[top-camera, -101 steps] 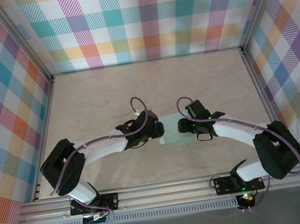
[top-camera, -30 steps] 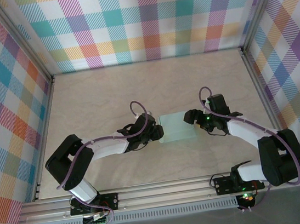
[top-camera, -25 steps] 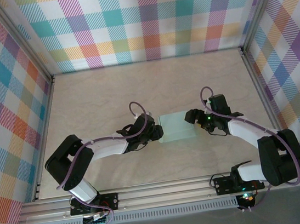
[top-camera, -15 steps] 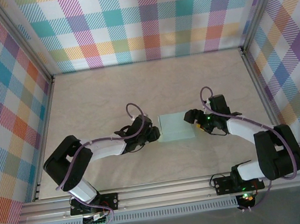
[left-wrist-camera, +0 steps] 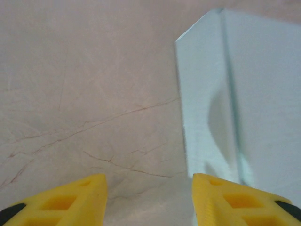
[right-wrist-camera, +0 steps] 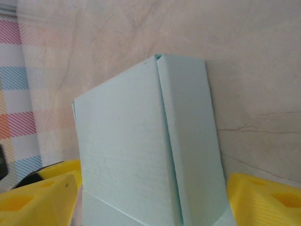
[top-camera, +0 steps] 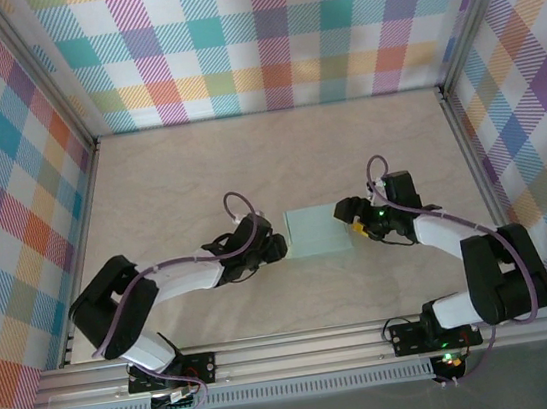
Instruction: Fold the paper box
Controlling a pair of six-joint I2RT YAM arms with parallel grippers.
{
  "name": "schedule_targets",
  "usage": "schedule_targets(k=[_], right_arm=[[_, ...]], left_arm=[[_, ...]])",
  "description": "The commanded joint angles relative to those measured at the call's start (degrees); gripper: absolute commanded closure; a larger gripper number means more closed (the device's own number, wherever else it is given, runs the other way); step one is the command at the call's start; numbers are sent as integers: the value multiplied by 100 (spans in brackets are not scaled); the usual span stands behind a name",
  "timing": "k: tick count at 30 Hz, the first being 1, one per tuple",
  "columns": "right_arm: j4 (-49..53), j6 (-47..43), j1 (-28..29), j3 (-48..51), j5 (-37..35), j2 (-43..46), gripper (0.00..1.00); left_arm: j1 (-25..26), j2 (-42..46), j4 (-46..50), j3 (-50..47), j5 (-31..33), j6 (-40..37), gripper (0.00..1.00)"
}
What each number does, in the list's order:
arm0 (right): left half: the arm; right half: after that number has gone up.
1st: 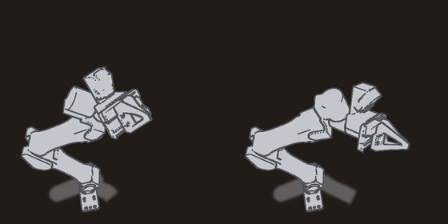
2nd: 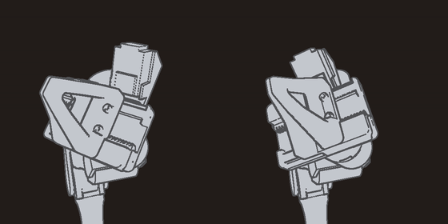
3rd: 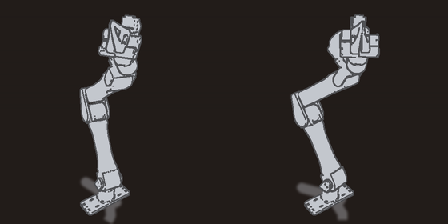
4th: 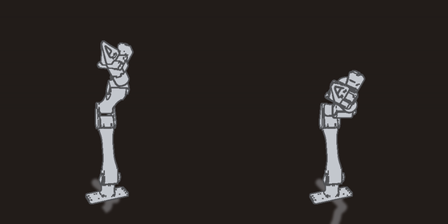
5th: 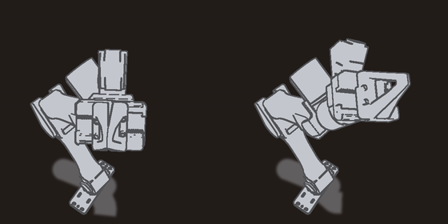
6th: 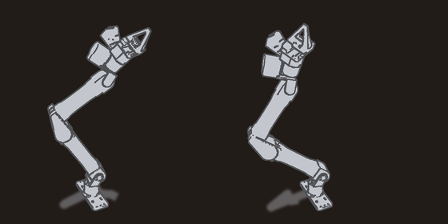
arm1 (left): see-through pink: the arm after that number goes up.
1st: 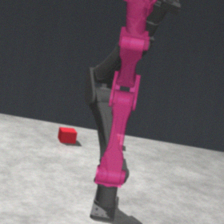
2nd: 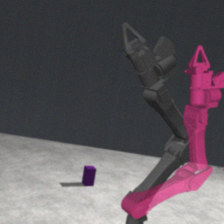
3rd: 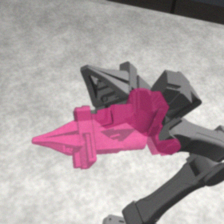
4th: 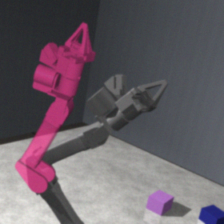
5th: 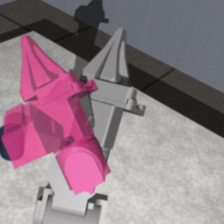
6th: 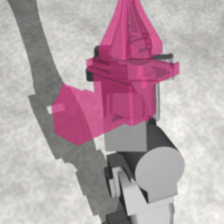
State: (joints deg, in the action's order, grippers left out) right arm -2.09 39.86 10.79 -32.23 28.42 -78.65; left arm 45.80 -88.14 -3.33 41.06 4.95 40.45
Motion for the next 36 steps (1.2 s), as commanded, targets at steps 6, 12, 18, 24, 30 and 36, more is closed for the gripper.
schedule_targets(k=[6,12,18,24,30,36], right_arm=[[-18,25,-50,127,-17,34,17],[43,9,-50,109,23,85,17],[55,-13,-57,120,38,82,17],[-46,66,-59,117,90,34,17],[-252,224,-74,156,234,-129,13],[-635,328,-61,137,745,-521,12]], left_arm=[[-59,22,87,475,-27,-197,44],[-63,-538,-38,674,-163,-117,45],[-81,-718,-53,573,-91,-52,48],[-123,-722,-36,436,-55,-16,50],[-161,-652,-27,251,10,-43,50],[-168,-608,-14,133,70,-41,51]])
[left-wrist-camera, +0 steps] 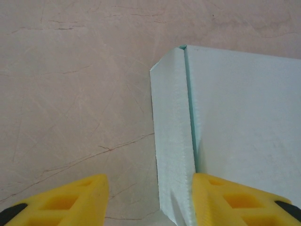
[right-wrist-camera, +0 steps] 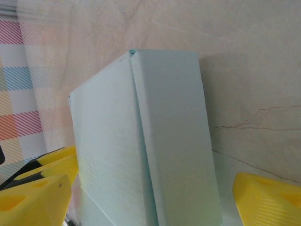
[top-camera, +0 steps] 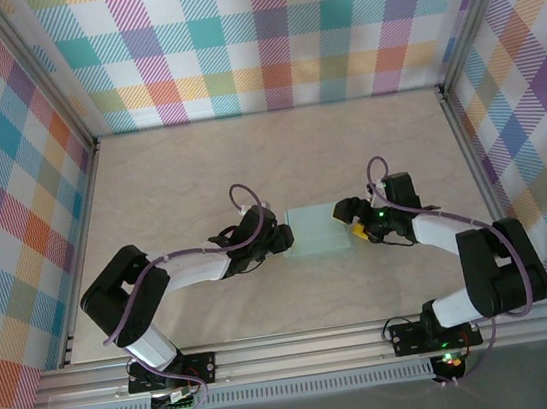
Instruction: Fold the paper box
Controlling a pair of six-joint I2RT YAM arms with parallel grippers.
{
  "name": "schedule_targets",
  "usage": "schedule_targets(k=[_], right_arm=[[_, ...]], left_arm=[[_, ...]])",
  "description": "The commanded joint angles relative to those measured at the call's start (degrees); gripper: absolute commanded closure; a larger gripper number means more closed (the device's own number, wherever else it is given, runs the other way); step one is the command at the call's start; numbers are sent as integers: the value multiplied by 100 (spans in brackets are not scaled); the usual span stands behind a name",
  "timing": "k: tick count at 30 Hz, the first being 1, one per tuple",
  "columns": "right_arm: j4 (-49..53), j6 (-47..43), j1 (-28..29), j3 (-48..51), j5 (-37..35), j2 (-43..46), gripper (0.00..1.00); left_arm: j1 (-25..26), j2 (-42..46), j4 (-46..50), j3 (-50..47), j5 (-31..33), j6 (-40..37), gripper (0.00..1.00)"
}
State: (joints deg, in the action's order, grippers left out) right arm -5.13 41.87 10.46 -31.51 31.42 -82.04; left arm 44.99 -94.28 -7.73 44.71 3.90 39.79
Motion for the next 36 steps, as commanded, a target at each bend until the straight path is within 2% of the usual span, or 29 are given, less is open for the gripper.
schedule_targets(k=[1,12,14,17,23,29,32,36], right_arm=[[-425,137,-33,64,572,-273,14],[-1490,308,-33,111,1502,-734,20],[-1826,440,-35,142,1625,-769,28],[-2298,675,-30,198,1859,-830,34],[-2562,882,-35,247,1929,-861,45],[-2599,990,-35,239,1949,-825,51],[-2569,1010,-33,243,1938,-763,56],[-2435,990,-34,227,1913,-640,56]], left_arm=[[-88,9,428,-250,181,13,51],[-93,-29,403,-396,240,9,51],[-92,-42,412,-382,260,5,51],[-88,-38,421,-353,231,2,51],[-99,21,489,-315,269,-41,51],[-96,216,405,-433,405,-109,50],[-102,447,472,-506,607,-166,47],[-98,854,579,-611,907,-325,40]])
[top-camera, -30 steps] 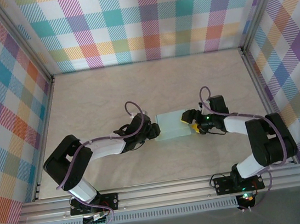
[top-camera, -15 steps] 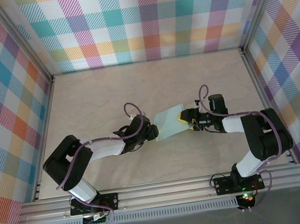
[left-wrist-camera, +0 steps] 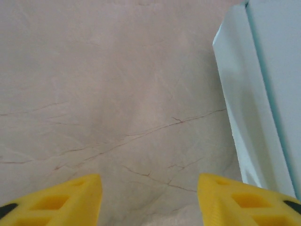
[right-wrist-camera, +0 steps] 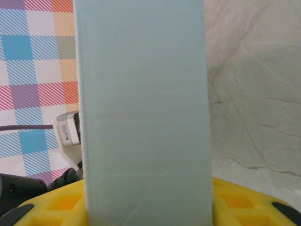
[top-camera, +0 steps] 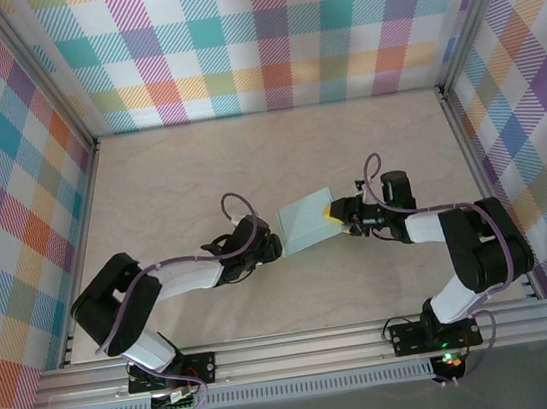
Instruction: Fold the paper box
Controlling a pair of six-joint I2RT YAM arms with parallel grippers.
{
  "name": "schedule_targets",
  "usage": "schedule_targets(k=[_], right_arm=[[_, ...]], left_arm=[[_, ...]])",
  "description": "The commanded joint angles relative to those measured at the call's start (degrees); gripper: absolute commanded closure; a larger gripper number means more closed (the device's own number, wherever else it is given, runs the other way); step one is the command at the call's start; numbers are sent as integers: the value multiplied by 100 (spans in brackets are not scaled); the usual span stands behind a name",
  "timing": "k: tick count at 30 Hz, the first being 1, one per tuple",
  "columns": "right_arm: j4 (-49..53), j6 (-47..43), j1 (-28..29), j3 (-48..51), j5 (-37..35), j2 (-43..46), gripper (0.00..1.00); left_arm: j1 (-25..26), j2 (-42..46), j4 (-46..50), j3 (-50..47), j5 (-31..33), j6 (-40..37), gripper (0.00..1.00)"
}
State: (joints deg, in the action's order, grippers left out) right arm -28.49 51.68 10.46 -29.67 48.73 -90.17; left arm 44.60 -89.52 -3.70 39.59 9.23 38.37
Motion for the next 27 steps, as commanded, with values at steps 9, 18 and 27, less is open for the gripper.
schedule_targets(k=[9,18,27], right_arm=[[202,-17,-40,-3,172,592,55],[-224,480,-53,24,377,795,55],[-521,902,-58,114,458,1045,56]], left_arm=[[-568,1443,-441,-555,-271,92,0],[-1298,1026,-2970,-846,-2519,1828,0],[-1349,36,-4535,-851,-3174,2958,4]])
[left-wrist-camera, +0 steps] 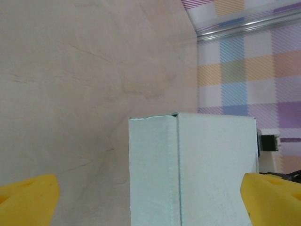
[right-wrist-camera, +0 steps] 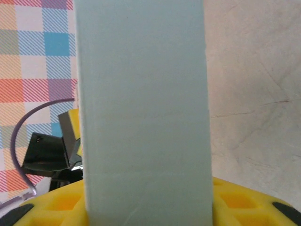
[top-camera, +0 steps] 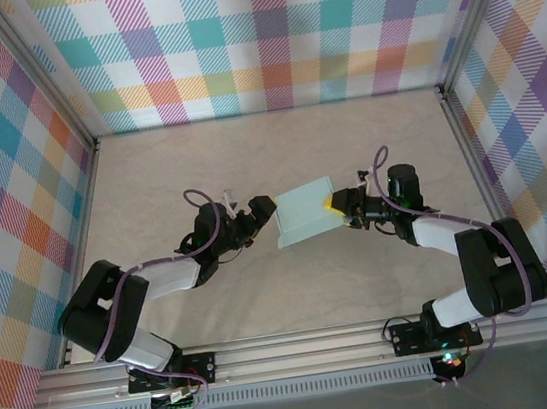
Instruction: Fold the paper box
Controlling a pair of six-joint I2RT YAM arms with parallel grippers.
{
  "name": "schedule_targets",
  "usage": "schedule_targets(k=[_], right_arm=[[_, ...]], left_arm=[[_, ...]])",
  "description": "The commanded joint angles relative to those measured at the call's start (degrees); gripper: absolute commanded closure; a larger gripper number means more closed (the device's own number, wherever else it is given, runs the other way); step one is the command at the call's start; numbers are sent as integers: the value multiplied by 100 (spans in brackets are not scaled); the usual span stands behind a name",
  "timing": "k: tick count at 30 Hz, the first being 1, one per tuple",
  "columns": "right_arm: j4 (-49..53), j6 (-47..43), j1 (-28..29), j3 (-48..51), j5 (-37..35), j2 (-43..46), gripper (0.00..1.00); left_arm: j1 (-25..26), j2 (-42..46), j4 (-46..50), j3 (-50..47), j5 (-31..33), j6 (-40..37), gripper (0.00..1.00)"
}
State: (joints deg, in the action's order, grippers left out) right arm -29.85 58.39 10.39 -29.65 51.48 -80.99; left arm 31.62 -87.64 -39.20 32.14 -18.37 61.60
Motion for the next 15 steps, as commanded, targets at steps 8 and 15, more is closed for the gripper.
schedule_targets(k=[8,15], right_arm=[[-786,625,-55,122,273,134,55],[-676,757,-167,144,226,172,56]], left_arm=[[-35,-70,-1369,-226,-369,966,17],[167,1642,1513,-73,919,-2515,3]])
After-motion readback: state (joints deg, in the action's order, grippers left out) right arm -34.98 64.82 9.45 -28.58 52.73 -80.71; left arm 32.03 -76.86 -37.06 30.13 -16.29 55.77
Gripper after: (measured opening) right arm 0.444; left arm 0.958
